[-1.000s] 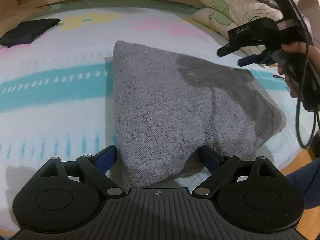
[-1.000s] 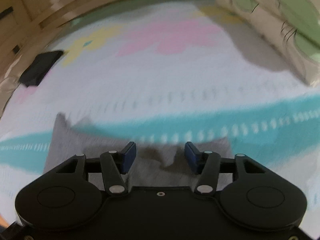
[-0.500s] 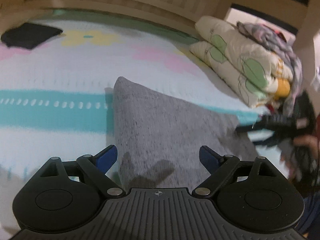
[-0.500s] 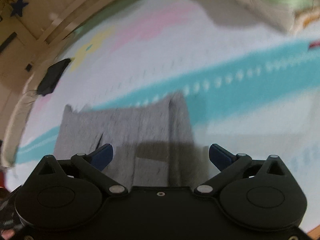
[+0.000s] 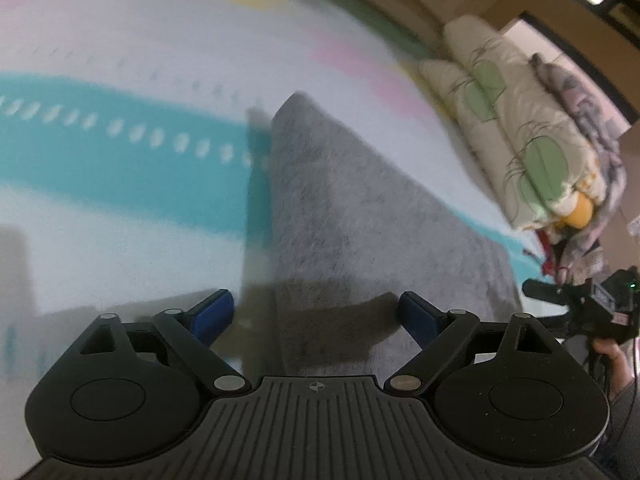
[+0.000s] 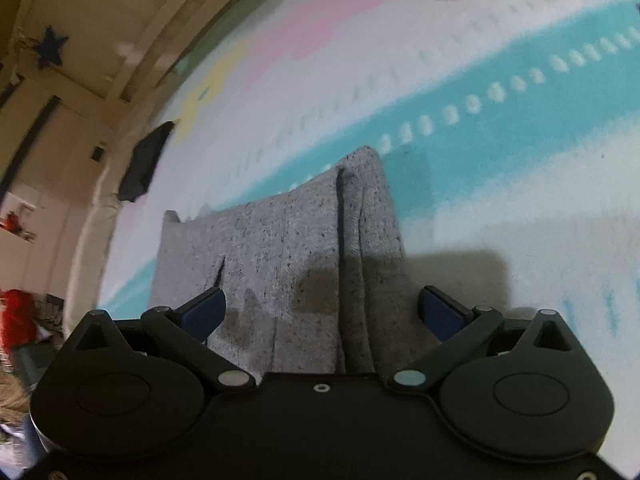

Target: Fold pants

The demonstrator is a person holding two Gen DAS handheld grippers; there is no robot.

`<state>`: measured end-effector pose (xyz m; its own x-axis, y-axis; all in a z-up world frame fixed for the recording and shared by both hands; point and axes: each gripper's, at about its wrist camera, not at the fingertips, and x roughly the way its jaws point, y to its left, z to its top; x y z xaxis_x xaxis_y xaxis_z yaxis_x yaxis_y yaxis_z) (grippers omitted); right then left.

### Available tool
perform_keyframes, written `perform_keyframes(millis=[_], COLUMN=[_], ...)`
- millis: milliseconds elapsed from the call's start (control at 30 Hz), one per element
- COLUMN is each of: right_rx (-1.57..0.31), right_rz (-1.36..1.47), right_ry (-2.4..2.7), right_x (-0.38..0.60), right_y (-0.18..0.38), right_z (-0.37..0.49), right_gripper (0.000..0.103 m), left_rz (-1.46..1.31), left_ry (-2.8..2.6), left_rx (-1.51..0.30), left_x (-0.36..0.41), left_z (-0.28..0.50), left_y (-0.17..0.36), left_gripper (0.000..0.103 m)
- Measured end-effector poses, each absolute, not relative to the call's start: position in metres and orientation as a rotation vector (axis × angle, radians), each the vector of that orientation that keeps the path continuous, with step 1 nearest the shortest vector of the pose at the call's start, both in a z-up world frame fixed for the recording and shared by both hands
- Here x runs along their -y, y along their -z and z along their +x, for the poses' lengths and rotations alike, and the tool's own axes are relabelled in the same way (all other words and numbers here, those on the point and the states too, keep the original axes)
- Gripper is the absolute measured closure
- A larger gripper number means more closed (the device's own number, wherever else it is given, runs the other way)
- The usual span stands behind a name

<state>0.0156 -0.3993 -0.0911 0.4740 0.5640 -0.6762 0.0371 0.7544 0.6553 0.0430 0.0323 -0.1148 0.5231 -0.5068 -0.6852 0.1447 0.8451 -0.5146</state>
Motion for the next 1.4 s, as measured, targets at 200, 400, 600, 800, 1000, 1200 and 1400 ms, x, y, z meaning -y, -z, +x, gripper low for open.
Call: perform_keyframes(millis=[200,400,600,800,1000,1200,1400], right_rx=[-1.024,-1.001,-0.979,-0.942,-0.944,-0.974,-0.938], right_rz=[0.808,0.751,0.826,0.835,0.694,0.636,0.526], right_ry=[-0.487,-0.544,-0.550,-0.531,-0.503,-0.360,-0.358], right_x=[0.398,0.375,0.368,0.369,0.357,0.360,0.336], right_y=[0.110,0.108,0.112,0.112,0.103,0.092,0.054], right_z=[0.020,0.028,0.038,0.032,0.024,0.013,0.009], right_gripper=[0.000,0.000,0.000,0.000,0.009,0.055,0.059], left_rz=[-0.354,-0.326,-0.306,-0.457,-0.414,-0.346,-0.266], left_ry=[0.473,0.549,0.564,0.563,0.446,0.421,0.391], left_rx=[-0.960,-0.950,-0.899,-0.891,-0.908,-0.825,-0.714], left_x=[-0.016,0.002,0.003,-0.014,-0.006,0.005,-0.002], left_z=[0.065,0.082,0.073,0.075,0.072,0.051,0.035], left_y=[0.116,0.120,0.123,0.129,0.120,0.104,0.065], left_gripper=[0.009,0.002,0.002,0.002,0.051,0.082,0.083])
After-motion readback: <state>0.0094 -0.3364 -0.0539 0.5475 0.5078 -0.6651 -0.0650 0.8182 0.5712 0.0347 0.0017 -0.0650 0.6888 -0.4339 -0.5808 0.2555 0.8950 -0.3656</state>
